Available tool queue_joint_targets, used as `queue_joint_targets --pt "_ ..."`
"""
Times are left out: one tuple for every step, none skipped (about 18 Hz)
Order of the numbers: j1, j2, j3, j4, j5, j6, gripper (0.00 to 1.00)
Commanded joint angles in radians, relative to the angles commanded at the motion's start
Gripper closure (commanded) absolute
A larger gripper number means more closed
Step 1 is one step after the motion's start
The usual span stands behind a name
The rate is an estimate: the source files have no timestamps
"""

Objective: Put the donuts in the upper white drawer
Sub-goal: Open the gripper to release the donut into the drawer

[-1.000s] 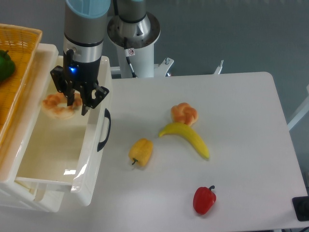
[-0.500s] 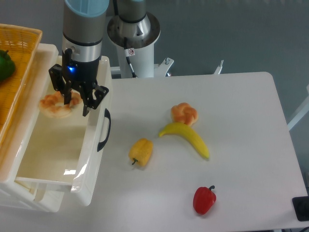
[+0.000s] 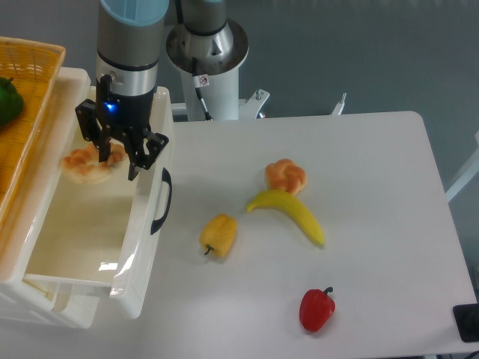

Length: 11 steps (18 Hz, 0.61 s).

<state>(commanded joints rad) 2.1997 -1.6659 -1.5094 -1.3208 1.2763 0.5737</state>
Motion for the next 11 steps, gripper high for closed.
queue_joint_targets --pt "-0.002 0.0 0.0 0.0 0.0 0.0 0.41" --pt "-0.002 0.0 0.0 0.0 0.0 0.0 0.41" --pt "-0.002 0.0 -0.002 0.0 0.0 0.0 0.4" --pt "-0.005 0.0 -0.002 0.002 0.0 0.002 0.39" --pt "-0.009 0.0 -0.002 0.002 0.0 0.002 0.38" --pt "-0.009 0.0 -0.002 0.002 0.0 0.002 0.36" --pt "-0.011 0.0 -0.002 0.003 0.0 0.002 0.35" --pt "-0.011 0.0 -0.002 0.011 0.0 0.0 0.35" --pt "-0.011 0.0 -0.003 0.018 0.0 0.0 0.35" --pt "-0.011 0.0 -0.005 0.021 0.0 0.0 0.34" --pt "-0.011 0.0 -0.003 0.023 0.0 0.002 0.33"
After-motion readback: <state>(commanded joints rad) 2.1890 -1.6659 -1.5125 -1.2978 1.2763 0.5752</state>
